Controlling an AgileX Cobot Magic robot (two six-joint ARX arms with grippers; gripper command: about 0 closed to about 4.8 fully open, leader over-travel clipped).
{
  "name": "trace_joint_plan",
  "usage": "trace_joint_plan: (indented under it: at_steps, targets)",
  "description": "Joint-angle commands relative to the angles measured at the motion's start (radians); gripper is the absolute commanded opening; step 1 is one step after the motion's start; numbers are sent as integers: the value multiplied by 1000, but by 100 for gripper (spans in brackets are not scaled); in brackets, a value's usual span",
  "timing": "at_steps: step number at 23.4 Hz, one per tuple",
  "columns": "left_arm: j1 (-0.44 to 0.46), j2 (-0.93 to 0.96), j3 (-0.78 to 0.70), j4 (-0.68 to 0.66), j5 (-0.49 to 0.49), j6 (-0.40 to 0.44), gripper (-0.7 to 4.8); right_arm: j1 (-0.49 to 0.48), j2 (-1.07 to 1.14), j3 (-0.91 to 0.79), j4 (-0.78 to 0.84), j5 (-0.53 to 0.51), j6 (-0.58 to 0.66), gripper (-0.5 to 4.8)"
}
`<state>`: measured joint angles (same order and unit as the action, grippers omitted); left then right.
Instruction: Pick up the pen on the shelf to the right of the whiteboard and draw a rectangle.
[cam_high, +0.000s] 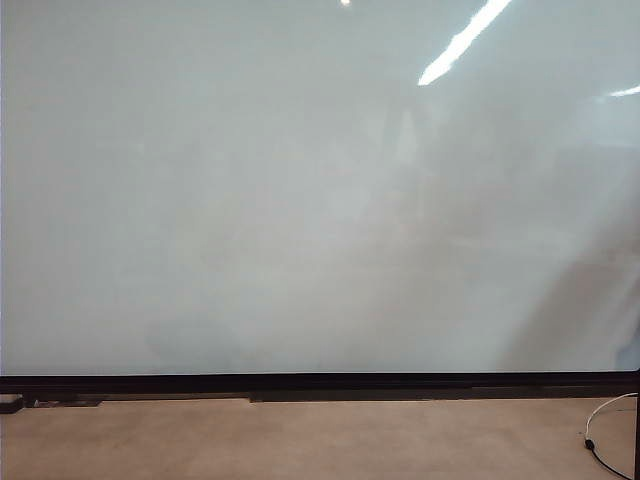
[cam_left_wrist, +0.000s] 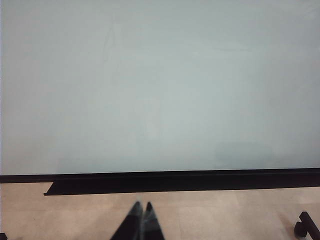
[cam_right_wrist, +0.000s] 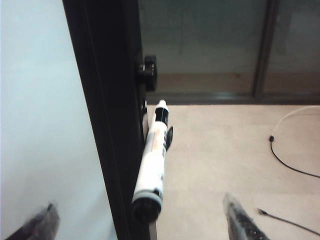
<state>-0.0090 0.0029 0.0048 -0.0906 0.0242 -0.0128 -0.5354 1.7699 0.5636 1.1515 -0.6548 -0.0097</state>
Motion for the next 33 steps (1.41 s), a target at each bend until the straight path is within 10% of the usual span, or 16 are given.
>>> trace_joint_plan:
  at_steps: [1, 33]
  targets:
    - [0, 0, 2, 10, 2, 1, -4, 0, 59, 35, 112, 2, 68, 431]
    - [0, 0, 2, 9, -1, 1, -4, 62, 222, 161, 199, 5, 115, 384]
